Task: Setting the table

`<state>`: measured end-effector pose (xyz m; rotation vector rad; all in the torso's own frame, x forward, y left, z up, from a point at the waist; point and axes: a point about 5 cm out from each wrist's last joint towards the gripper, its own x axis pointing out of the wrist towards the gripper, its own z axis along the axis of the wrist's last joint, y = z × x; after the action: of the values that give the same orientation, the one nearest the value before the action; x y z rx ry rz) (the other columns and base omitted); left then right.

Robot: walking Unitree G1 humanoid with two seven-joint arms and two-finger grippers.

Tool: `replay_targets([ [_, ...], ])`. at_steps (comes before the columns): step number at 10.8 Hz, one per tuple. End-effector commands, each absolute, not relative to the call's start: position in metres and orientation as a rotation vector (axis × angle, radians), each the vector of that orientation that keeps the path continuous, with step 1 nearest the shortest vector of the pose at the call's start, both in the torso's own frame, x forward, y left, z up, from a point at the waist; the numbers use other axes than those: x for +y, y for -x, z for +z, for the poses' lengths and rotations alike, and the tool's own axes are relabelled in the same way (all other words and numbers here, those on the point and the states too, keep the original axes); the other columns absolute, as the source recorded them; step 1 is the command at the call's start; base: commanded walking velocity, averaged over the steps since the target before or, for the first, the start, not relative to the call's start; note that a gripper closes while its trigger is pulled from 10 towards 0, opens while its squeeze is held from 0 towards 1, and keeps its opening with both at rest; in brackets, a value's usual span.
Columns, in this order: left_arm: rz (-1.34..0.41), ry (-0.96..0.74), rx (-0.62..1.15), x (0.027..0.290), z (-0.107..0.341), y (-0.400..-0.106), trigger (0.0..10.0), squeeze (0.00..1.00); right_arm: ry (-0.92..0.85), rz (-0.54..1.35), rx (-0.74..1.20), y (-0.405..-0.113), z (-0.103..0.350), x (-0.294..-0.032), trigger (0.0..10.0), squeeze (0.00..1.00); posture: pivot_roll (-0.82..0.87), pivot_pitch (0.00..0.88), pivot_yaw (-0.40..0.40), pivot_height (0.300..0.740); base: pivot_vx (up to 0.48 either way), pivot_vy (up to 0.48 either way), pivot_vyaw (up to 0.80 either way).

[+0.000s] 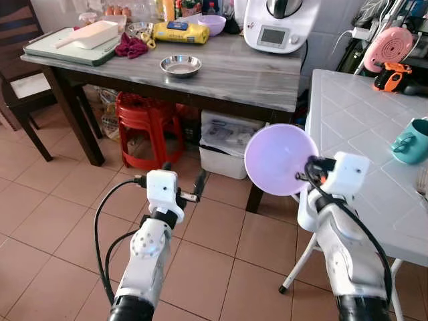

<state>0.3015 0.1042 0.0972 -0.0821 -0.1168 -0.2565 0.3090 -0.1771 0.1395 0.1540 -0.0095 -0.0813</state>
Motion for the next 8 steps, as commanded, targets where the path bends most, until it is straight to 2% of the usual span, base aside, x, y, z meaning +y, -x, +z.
replay_targets([
  [1, -0.234, 0.090, -0.125, 0.106, 0.099, -0.304, 10.0, 0.00, -0.149, -0.058, -0.021, -0.311, 0.142, -0.175, 10.0, 0.00, -0.11, 0.000, -0.027, 0.740, 0.000, 0.000, 0.00],
  [3, -0.296, 0.077, -0.135, 0.102, 0.102, -0.306, 10.0, 0.00, -0.152, -0.055, -0.047, -0.313, 0.148, -0.172, 10.0, 0.00, -0.13, 0.008, 0.002, 0.740, 0.000, 0.000, 0.00],
  [5, -0.329, 0.066, -0.151, 0.099, 0.108, -0.311, 10.0, 0.00, -0.180, -0.093, -0.041, -0.309, 0.143, -0.173, 10.0, 0.00, -0.13, 0.009, 0.017, 0.740, 0.000, 0.000, -0.63],
  [8, -0.346, 0.089, -0.126, 0.093, 0.103, -0.310, 10.0, 0.00, -0.188, -0.107, -0.038, -0.305, 0.139, -0.172, 10.0, 0.00, -0.15, 0.007, 0.038, 0.740, 0.000, 0.318, -0.64],
])
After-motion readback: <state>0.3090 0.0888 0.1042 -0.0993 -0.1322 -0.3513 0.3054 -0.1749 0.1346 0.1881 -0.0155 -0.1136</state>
